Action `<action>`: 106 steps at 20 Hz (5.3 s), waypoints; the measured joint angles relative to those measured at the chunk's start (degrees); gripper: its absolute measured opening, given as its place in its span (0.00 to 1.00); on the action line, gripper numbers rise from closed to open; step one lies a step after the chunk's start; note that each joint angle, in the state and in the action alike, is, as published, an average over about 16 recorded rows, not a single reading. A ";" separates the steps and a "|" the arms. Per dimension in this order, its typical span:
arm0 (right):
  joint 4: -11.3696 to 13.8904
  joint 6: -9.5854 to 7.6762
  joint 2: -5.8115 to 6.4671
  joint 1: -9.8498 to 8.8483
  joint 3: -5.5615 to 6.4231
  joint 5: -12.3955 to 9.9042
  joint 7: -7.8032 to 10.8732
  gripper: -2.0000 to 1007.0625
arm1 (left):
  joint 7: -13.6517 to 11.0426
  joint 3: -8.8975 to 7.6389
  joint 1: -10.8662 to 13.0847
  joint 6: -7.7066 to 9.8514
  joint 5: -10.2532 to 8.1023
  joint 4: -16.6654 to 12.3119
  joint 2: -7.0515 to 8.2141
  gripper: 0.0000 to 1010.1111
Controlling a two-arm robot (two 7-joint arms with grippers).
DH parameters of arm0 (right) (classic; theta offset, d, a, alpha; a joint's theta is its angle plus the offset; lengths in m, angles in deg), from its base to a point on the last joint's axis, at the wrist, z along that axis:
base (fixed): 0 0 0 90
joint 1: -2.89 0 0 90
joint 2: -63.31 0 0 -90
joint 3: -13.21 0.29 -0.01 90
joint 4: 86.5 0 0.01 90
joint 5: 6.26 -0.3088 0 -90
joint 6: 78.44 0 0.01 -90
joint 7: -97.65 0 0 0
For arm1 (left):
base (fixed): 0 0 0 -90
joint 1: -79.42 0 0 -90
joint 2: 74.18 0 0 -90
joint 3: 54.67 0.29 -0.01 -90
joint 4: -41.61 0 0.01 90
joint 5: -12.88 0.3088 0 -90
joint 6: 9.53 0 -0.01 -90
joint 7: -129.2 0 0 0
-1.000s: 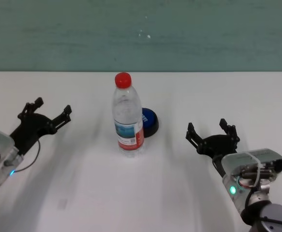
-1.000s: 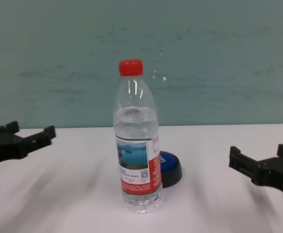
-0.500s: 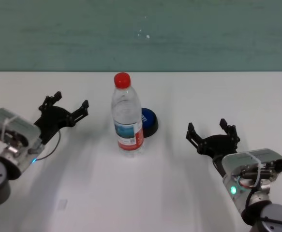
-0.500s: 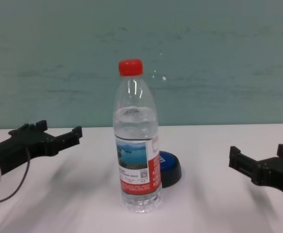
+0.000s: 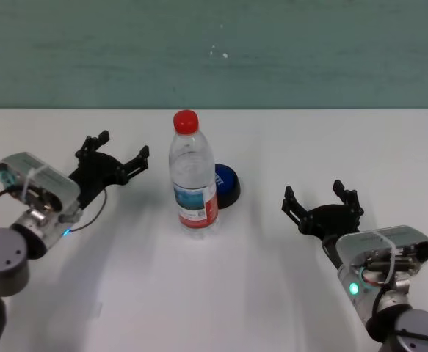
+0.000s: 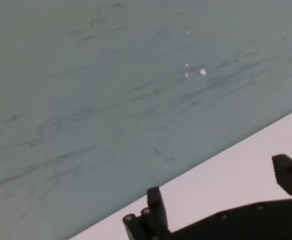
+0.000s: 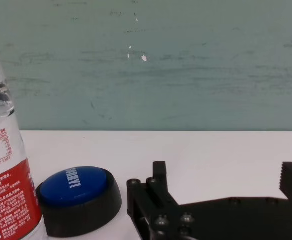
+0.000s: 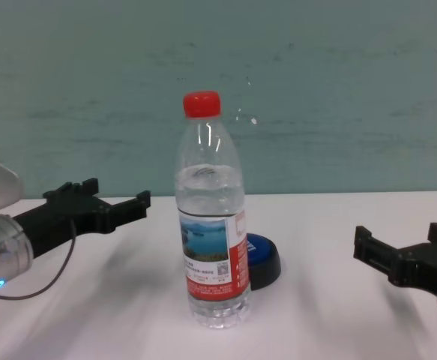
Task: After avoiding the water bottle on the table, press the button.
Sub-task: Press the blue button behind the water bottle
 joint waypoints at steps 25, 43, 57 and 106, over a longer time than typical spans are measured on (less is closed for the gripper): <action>0.00 0.00 0.00 0.00 0.00 0.00 0.00 1.00 | 1.54 3.79 -7.77 -1.67 4.27 10.09 -4.46 0.99; 0.00 0.00 0.00 0.00 0.00 0.00 0.00 1.00 | 2.03 3.90 -7.57 -0.83 4.50 9.39 -4.46 0.99; 0.00 0.00 0.00 0.00 0.00 0.00 0.00 1.00 | 11.13 0.53 -1.73 4.49 7.92 0.45 -3.45 0.99; 0.00 0.00 0.00 0.00 0.00 0.00 0.00 1.00 | 13.30 -6.86 41.18 15.62 10.49 -49.14 -4.60 0.99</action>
